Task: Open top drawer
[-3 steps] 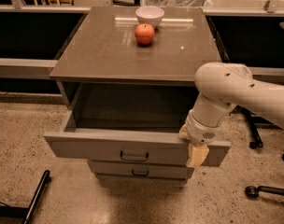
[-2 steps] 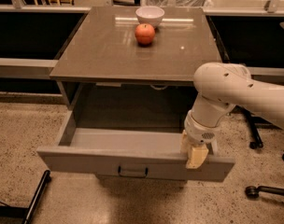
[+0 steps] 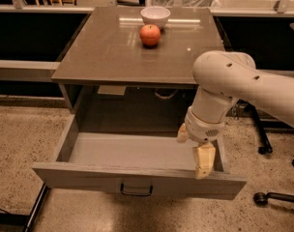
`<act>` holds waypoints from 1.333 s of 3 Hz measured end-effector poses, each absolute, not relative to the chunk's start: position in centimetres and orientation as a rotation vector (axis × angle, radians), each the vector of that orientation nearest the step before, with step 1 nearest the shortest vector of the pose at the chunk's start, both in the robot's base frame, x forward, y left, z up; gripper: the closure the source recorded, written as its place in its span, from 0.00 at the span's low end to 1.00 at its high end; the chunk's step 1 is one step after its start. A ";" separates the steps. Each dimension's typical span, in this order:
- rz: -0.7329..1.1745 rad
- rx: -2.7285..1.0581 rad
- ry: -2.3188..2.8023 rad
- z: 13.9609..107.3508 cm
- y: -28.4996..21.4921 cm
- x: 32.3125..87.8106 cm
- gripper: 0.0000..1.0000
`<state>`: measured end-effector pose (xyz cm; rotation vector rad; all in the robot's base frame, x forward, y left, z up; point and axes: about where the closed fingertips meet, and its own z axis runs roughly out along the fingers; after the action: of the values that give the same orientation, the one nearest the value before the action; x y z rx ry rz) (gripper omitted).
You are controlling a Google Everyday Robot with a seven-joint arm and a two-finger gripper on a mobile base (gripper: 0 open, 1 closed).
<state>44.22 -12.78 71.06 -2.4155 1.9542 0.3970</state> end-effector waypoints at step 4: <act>0.023 -2.264 1.991 68.8 -15.4 50.0 0.65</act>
Offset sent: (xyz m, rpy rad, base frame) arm 0.0418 -0.0045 0.0039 -0.0342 -0.1792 -0.0229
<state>50.00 -15.37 68.85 -2.2643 1.9911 0.0231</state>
